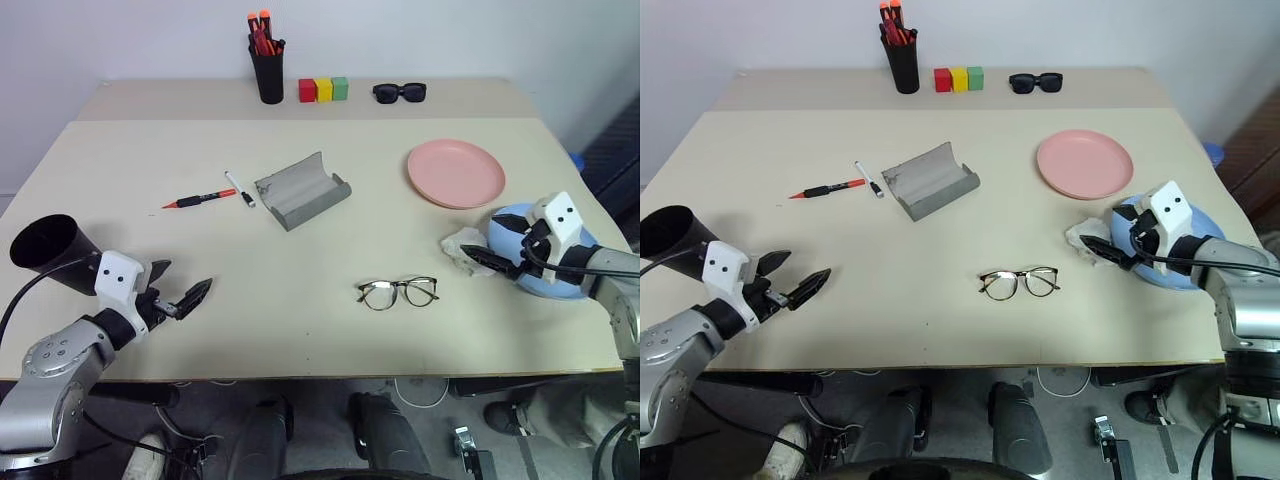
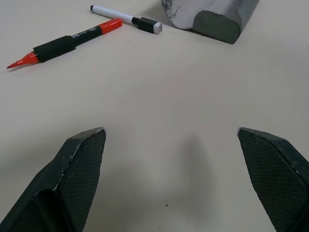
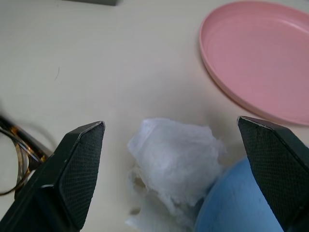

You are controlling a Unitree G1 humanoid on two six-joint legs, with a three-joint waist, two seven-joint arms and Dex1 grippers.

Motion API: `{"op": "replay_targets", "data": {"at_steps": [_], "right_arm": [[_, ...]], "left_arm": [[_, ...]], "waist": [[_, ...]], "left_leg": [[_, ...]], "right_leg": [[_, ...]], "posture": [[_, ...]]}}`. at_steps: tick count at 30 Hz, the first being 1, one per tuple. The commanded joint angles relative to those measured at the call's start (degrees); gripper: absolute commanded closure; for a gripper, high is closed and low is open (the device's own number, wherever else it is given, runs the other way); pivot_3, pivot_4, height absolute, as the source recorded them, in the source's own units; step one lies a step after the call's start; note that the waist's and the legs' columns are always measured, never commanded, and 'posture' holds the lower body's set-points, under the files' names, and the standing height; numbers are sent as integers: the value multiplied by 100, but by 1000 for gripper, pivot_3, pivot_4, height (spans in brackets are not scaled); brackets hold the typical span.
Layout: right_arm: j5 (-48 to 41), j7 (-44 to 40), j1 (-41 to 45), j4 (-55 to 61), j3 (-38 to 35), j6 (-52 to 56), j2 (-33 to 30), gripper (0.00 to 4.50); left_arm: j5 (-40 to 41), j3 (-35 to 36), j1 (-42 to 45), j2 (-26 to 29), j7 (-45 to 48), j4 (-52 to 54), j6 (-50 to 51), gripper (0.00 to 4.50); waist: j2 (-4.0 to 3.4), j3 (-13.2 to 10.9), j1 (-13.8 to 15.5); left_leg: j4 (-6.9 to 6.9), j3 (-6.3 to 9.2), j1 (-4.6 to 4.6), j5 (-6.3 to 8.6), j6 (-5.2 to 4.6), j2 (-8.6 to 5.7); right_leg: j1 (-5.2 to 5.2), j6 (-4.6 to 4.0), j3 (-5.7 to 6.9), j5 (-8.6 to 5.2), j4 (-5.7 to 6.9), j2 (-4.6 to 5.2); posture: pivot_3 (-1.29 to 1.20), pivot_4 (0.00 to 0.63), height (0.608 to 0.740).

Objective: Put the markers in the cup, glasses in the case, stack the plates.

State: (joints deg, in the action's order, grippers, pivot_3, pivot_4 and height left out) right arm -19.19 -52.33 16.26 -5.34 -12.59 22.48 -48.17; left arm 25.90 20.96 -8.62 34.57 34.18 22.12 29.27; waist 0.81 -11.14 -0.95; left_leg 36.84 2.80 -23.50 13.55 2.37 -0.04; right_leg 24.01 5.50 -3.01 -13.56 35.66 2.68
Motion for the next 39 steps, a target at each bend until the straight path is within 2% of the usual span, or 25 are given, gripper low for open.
{"op": "replay_targets", "data": {"at_steps": [1, 9, 16, 20, 26, 29, 32, 35, 39], "right_arm": [[39, 52, 159, -37, -15, -158, 42, 0], [58, 106, 253, -9, 68, -195, 106, 0], [49, 310, 264, 562, 326, -73, 422, 0], [31, 545, 444, 896, 510, 22, 721, 0], [-2, 829, 358, 1499, 804, 206, 1162, 0], [-31, 955, 314, 1796, 922, 333, 1359, 0], [-35, 1046, 355, 1936, 1027, 431, 1496, 0], [-15, 1120, 430, 1954, 1154, 450, 1640, 0], [6, 1250, 415, 2028, 1219, 473, 1765, 0]], "left_arm": [[-29, -15, -13, -30, -13, 95, -151, 20], [87, -29, 81, -204, -106, 214, -12, 20], [95, -207, 730, -366, -598, 174, 395, 20], [-43, -528, 1497, -732, -1290, -28, 829, 20], [-108, -583, 2684, -1311, -2230, -672, 1434, 20], [-515, -855, 3390, -1411, -2630, -1218, 1456, 20], [-812, -1148, 3823, -1201, -2469, -1788, 1334, 20], [-1249, -1805, 4571, -662, -1603, -3273, 1042, 20], [-1445, -1999, 5663, -411, -715, -5349, 394, 20]], "waist": [[0, 0, -1], [0, 0, 2], [1, 1, 4], [0, 1, 7], [4, 2, 20], [4, 2, 19], [4, 2, 15], [4, 2, 0], [4, 2, 0]], "left_leg": [[0, 0, 0, 0, 0, 0], [5, -1, 0, 0, 0, -1], [20, 1, 5, 0, 0, -4], [21, 4, 6, -1, 0, -5], [28, 14, 6, -1, 0, -12], [27, 16, 6, -2, 1, -14], [27, 18, 6, -3, 3, -17], [24, 18, 9, -4, 4, -17], [23, 20, 9, -5, 6, -17]], "right_leg": [[0, 0, 0, 0, 0, 0], [0, 1, 0, 0, 8, 0], [0, 2, 0, 0, 33, -3], [0, 4, 0, 2, 38, -5], [-4, 28, 3, 14, 44, -6], [-4, 29, 4, 15, 45, -7], [-4, 32, 5, 16, 46, -7], [-4, 32, 5, 16, 47, -11], [-3, 31, 7, 15, 48, -14]], "posture": [[0, 150, 740], [0, 150, 740], [0, 150, 740], [0, 150, 740], [0, 150, 740], [0, 150, 740], [0, 150, 740], [0, 150, 740], [0, 150, 740]]}}
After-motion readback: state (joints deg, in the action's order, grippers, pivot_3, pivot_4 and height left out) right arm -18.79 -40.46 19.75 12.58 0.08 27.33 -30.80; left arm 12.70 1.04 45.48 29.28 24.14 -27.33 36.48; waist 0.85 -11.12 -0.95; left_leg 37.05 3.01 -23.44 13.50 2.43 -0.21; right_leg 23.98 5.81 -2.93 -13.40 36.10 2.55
